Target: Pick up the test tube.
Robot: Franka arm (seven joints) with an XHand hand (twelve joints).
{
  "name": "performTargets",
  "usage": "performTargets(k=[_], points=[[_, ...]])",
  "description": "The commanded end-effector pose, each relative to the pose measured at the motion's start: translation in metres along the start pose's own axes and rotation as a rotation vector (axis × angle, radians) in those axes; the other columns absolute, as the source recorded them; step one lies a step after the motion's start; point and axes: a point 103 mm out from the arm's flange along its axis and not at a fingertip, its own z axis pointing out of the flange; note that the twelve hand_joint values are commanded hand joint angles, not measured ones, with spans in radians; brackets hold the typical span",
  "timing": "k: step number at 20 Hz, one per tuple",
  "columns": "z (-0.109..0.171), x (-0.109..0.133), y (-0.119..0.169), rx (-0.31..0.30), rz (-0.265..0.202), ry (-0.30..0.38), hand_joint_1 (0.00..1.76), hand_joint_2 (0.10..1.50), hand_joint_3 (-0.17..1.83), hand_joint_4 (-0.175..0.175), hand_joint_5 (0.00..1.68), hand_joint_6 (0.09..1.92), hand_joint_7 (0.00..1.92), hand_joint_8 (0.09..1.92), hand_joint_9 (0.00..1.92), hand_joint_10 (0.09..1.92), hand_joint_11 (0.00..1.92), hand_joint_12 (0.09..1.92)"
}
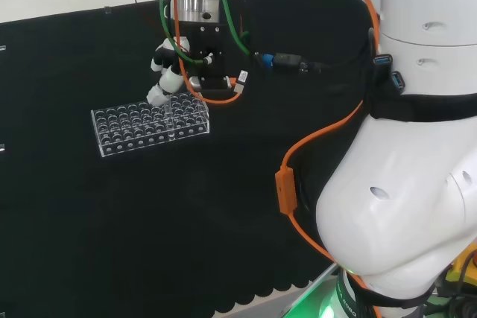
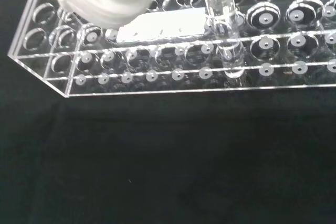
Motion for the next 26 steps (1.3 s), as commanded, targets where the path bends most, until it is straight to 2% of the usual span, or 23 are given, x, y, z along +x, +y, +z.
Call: performTargets(k=[1, 6, 16, 26], points=[[0.007, -0.002, -0.002, 0.012, -0.002, -0.003, 0.99, 0.70, 0.58, -0.041, 0.36, 0.87, 0.51, 0.80, 0.34, 0.91, 0.00, 1.55], [0.013, -0.002, -0.003, 0.028, -0.005, -0.011, 1.03, 0.68, 0.62, -0.060, 0.45, 0.94, 0.67, 0.79, 0.44, 0.88, 0.05, 1.57], [0.011, -0.001, 0.001, -0.008, 0.003, -0.034, 1.08, 0.67, 0.71, -0.126, 0.69, 0.95, 0.98, 0.73, 0.69, 0.77, 0.24, 1.51], [0.004, 0.008, 0.012, -0.033, -0.004, -0.058, 1.10, 0.66, 0.72, -0.135, 0.76, 0.95, 1.12, 0.70, 0.83, 0.72, 0.38, 1.46]])
